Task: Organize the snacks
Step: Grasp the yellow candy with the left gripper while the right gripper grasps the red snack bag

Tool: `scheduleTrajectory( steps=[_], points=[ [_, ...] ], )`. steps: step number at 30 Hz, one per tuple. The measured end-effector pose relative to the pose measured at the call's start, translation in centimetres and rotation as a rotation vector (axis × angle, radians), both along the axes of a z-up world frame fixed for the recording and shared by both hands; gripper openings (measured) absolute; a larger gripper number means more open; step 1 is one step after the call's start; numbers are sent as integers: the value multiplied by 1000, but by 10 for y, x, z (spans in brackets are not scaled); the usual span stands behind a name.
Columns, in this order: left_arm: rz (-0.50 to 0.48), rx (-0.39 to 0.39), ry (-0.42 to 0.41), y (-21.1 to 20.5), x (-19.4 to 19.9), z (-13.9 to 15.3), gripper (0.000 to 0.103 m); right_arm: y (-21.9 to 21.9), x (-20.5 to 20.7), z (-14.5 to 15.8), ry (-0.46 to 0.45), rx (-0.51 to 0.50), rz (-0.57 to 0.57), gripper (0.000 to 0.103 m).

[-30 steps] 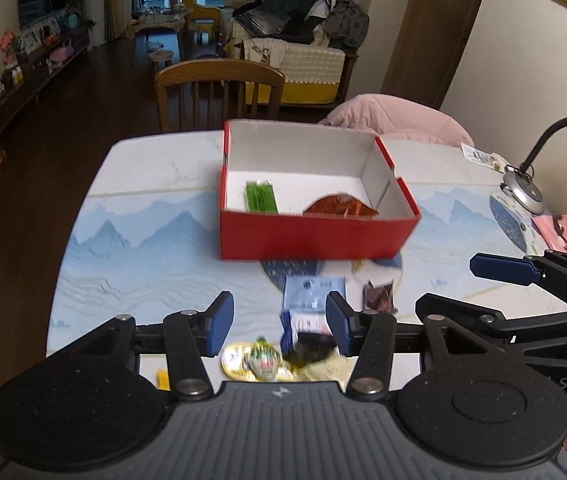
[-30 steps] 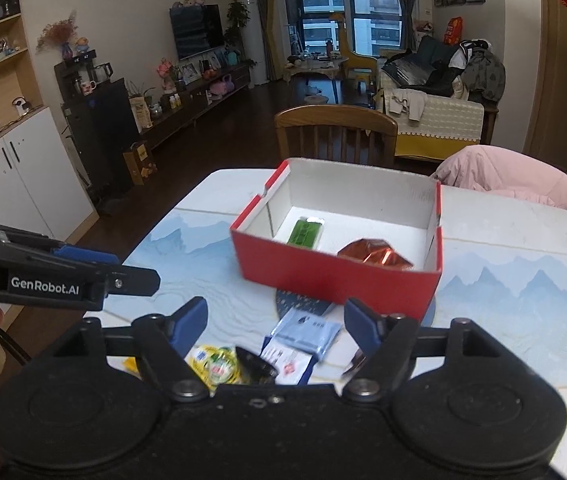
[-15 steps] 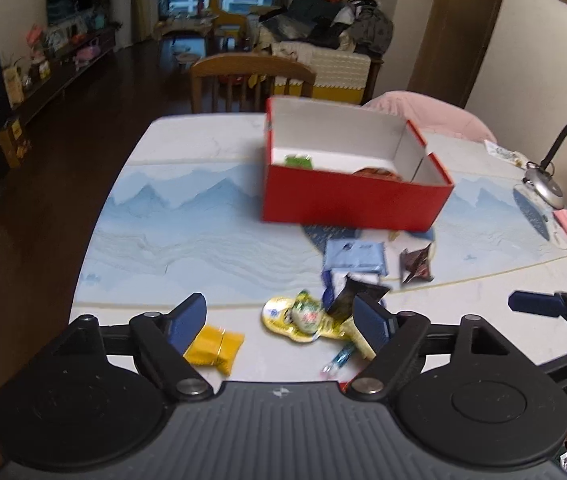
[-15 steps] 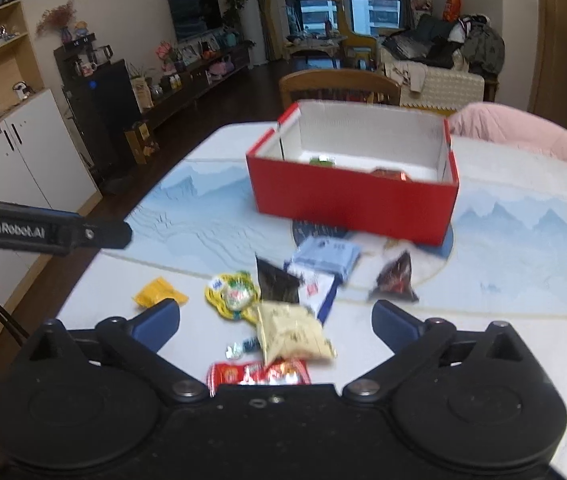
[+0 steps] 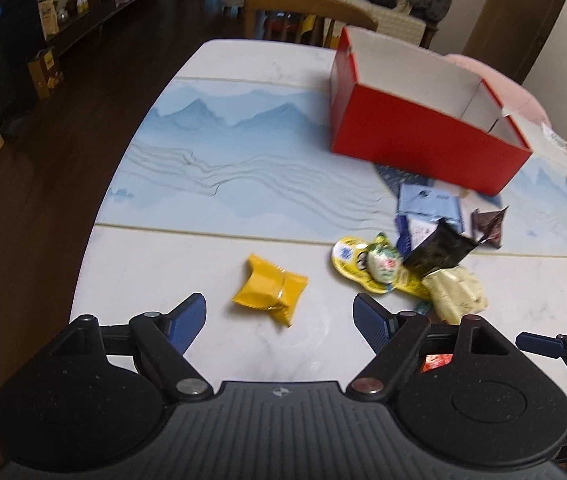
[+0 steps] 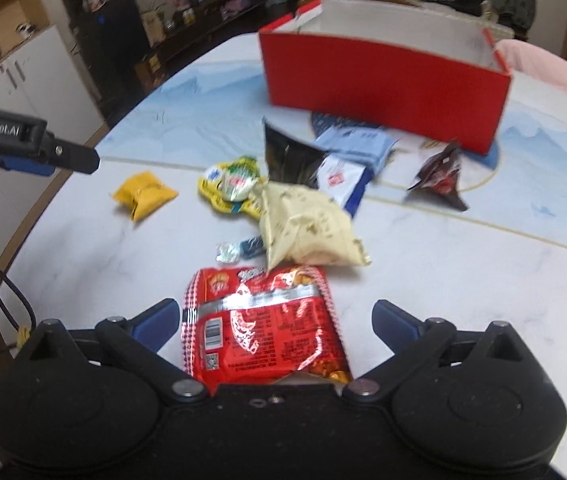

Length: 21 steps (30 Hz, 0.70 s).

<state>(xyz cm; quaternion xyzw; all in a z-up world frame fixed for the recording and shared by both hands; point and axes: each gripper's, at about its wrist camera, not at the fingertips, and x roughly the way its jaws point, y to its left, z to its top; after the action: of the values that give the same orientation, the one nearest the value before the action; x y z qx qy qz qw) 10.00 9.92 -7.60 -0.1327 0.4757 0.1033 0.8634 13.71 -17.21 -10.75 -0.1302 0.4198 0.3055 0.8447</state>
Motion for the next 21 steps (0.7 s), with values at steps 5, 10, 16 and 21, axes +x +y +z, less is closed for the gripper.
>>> scheduleTrajectory(
  steps=[5, 10, 16, 21],
  points=[
    [5, 13, 21, 4, 6, -10, 81, 11, 2, -21, 8, -72, 62, 103],
    [-5, 19, 52, 6, 20, -24, 81, 16, 5, -30, 13, -120, 86, 103],
    [-86, 43, 130, 0, 44, -51, 81, 26, 4, -37, 1, -186, 159, 103],
    [-113, 71, 157, 2, 57, -63, 81, 30, 9, -38, 18, -194, 175, 103]
  ],
)
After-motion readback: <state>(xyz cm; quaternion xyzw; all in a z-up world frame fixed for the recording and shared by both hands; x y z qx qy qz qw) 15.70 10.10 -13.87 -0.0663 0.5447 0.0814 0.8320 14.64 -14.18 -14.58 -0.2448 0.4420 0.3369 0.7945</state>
